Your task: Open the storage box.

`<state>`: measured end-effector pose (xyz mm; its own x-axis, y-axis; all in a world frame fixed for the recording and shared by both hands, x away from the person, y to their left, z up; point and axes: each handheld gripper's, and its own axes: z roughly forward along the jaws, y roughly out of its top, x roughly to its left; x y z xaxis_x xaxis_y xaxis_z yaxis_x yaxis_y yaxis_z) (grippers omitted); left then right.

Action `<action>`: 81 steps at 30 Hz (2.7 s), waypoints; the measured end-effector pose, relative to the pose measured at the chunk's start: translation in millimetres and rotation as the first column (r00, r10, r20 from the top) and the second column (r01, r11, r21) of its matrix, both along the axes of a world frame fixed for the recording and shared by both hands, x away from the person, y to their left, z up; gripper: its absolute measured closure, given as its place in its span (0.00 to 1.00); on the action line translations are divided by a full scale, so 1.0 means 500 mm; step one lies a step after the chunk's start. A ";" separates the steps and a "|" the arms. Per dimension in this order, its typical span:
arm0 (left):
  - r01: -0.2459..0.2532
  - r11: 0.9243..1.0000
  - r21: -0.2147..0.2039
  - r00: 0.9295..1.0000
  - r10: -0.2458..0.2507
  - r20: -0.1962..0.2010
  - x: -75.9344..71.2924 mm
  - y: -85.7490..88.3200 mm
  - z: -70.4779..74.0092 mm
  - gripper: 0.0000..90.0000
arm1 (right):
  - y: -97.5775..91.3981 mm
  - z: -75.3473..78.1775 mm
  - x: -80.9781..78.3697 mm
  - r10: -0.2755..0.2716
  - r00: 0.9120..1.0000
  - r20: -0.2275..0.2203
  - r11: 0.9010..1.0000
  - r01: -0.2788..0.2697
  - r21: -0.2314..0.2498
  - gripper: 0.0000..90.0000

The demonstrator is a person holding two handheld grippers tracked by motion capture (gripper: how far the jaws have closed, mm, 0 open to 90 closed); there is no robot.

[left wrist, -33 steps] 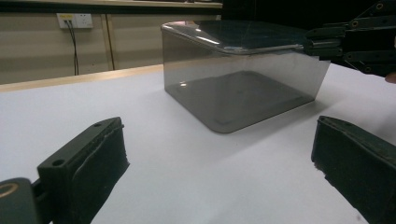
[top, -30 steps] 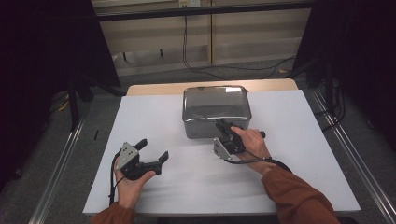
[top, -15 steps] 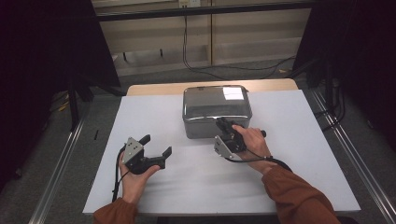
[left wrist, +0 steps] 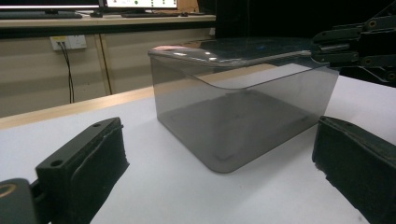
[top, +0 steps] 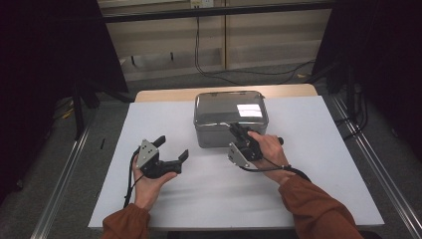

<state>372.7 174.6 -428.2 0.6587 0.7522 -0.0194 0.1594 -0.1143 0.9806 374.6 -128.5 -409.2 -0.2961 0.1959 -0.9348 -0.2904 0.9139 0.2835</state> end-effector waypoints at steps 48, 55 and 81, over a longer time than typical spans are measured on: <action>0.008 0.997 0.083 0.994 -0.017 0.112 0.162 -0.111 0.037 0.18 | -0.001 0.062 0.022 0.008 0.999 0.035 0.998 -0.010 0.061 0.89; -0.001 0.998 0.057 0.989 -0.008 0.148 0.173 -0.121 0.034 0.32 | 0.001 0.060 0.024 0.011 0.999 0.036 0.997 -0.014 0.072 0.89; 0.025 0.995 0.098 0.976 -0.046 0.214 0.172 -0.130 0.031 0.55 | -0.022 0.036 0.024 0.008 0.998 -0.068 0.977 0.007 0.213 0.64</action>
